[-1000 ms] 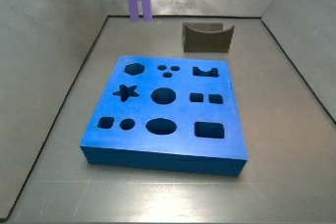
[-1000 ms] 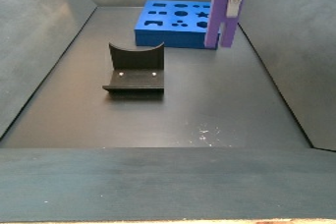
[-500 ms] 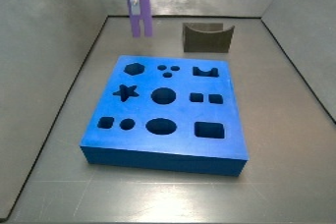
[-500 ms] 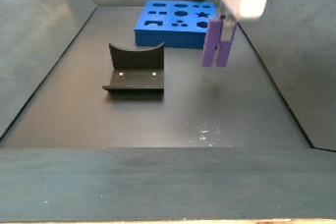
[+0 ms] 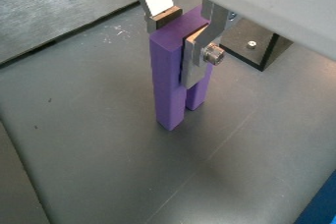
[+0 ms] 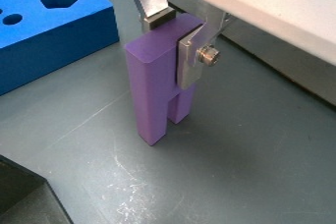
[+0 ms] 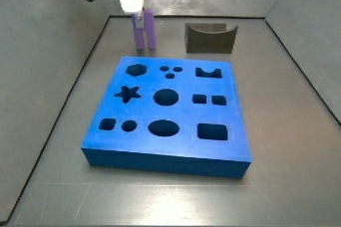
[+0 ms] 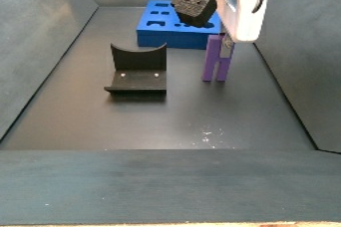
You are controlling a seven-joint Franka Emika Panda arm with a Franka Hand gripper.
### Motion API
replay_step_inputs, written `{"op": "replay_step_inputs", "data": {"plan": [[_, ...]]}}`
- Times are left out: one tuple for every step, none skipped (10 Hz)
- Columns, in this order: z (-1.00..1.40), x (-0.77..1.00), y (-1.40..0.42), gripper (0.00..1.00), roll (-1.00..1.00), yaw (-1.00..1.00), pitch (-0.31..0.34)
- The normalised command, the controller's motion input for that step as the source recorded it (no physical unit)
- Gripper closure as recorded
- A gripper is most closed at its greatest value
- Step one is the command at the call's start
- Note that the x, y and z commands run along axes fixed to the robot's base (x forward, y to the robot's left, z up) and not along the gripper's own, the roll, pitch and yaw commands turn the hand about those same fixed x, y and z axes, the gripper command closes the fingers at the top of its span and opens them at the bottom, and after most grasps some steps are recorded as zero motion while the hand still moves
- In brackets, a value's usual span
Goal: Pick up the double-square object. Move up. Rotate the double-square object. Place the double-square object on the fixture. Regrasp the double-square object. Move to above the board. Insert the double-square object.
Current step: Rotate the double-square object.
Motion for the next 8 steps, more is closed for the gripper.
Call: {"op": "replay_step_inputs", "data": {"plan": [[-0.24, 0.0, 0.01, 1.0, 0.04, 0.02, -0.028], [0.0, 0.0, 0.0, 0.0, 0.0, 0.0, 0.0], [1.0, 0.0, 0.0, 0.0, 0.0, 0.0, 0.0], [1.0, -0.01, 0.0, 0.0, 0.0, 0.0, 0.009], [0.95, -0.03, 0.0, 0.0, 0.0, 0.0, 0.037], [0.86, -0.03, 0.0, 0.0, 0.0, 0.0, 0.043], [0.62, -0.02, 0.0, 0.0, -0.01, -0.01, 0.049], [0.52, -0.02, 0.0, 0.0, -0.01, -0.01, 0.048]]}}
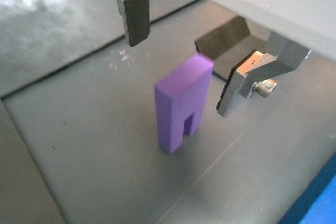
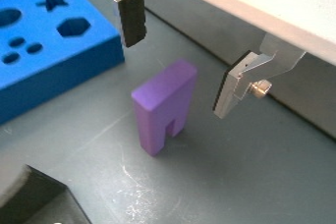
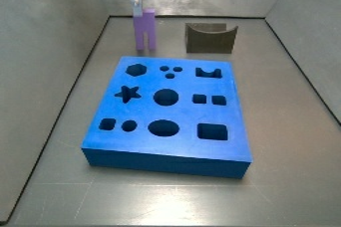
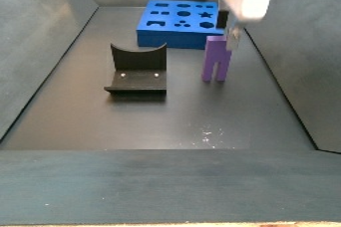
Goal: Pick up the double-square object. Move up. Rotate the double-square object. Place the double-square object on the fixture. Regrasp the double-square object. Move to above the board. Insert the double-square object.
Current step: Rotate the double-square object.
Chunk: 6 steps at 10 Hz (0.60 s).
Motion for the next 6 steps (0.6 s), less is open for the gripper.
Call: {"op": "replay_step_inputs", "data": {"plan": [[0.3, -0.01, 0.0, 0.0, -0.01, -0.01, 0.05], [0.0, 0.0, 0.0, 0.0, 0.0, 1.0, 0.0], [-0.13, 0.02, 0.0, 0.0, 0.0, 1.0, -0.001], [-0.11, 0.04, 0.0, 0.0, 0.0, 1.0, -0.005], [-0.07, 0.05, 0.0, 0.0, 0.0, 1.0, -0.008], [-0.06, 0.05, 0.0, 0.0, 0.0, 1.0, -0.01]]}}
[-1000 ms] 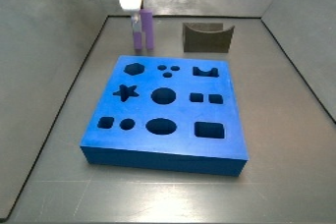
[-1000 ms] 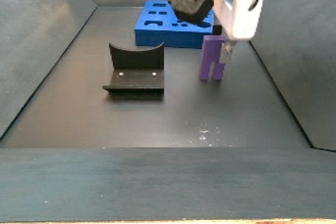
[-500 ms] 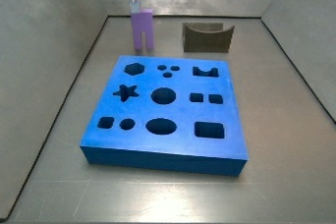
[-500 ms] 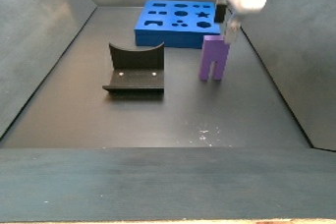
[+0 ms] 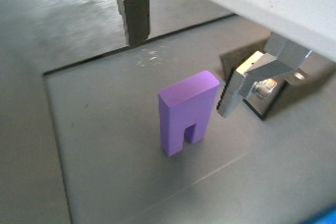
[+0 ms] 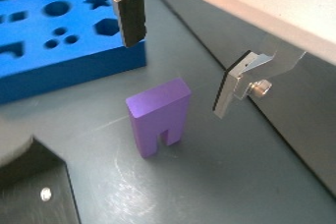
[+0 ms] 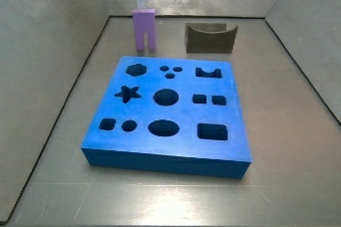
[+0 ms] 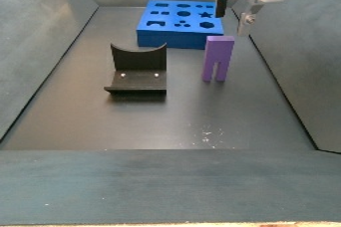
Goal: Pick up the double-square object. Move up. Rotate the double-square object. Place the double-square object on the fixture. Regrasp the double-square object. Move to above the board. Insert the double-square object.
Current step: Rotate the double-square object.
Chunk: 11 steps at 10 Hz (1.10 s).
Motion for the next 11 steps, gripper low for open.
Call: {"op": "replay_step_inputs", "data": {"plan": [[-0.05, 0.05, 0.0, 0.0, 0.0, 1.0, -0.011], [-0.05, 0.05, 0.0, 0.0, 0.0, 1.0, -0.012], [-0.05, 0.05, 0.0, 0.0, 0.0, 1.0, -0.014], [-0.05, 0.05, 0.0, 0.0, 0.0, 1.0, -0.015], [-0.04, 0.05, 0.0, 0.0, 0.0, 1.0, -0.016], [-0.04, 0.05, 0.0, 0.0, 0.0, 1.0, -0.017], [-0.04, 0.05, 0.0, 0.0, 0.0, 1.0, -0.019], [-0.04, 0.05, 0.0, 0.0, 0.0, 1.0, -0.02], [-0.04, 0.05, 0.0, 0.0, 0.0, 1.0, -0.023], [-0.04, 0.05, 0.0, 0.0, 0.0, 1.0, -0.025], [-0.04, 0.05, 0.0, 0.0, 0.0, 1.0, -0.03]]}}
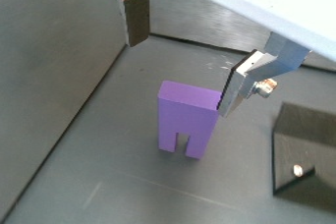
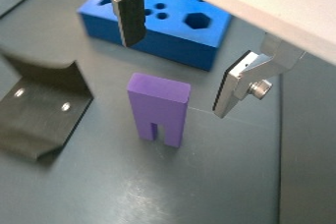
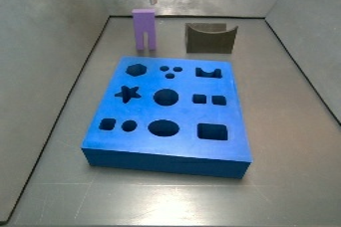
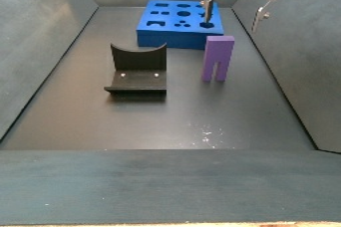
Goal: Pick up the double-square object. Move up. Rotate the double-square object. Place the double-square object on the fixture. Regrasp the double-square object. Move to above the board. Insert the double-square object.
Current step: Rotate the double-square object.
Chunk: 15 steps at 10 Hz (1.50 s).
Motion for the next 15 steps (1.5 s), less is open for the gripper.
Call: {"op": "replay_step_inputs", "data": {"plan": [[-0.04, 0.05, 0.0, 0.0, 0.0, 1.0, -0.034], [-0.04, 0.05, 0.0, 0.0, 0.0, 1.0, -0.042], [-0.04, 0.05, 0.0, 0.0, 0.0, 1.0, -0.049], [-0.04, 0.05, 0.0, 0.0, 0.01, 0.92, -0.061], [-0.04, 0.05, 0.0, 0.0, 0.01, 0.69, -0.061], [-0.04, 0.05, 0.0, 0.0, 0.01, 0.41, -0.06], [-0.05, 0.05, 0.0, 0.0, 0.01, 0.31, -0.058], [-1.0, 0.0, 0.0, 0.0, 0.0, 0.0, 0.0], [-1.0, 0.0, 0.0, 0.0, 0.0, -0.06, -0.005], [-1.0, 0.02, 0.0, 0.0, 0.0, -0.06, -0.023], [-1.0, 0.02, 0.01, 0.0, 0.0, -0.05, -0.034], [-0.9, 0.02, 0.01, 0.0, 0.0, -0.04, -0.039], [-0.72, 0.02, 0.01, 0.0, 0.01, -0.03, -0.043], [-0.59, 0.03, 0.02, 0.0, 0.01, -0.03, -0.045], [-0.42, 0.03, 0.02, 0.0, 0.01, -0.02, -0.042]]}}
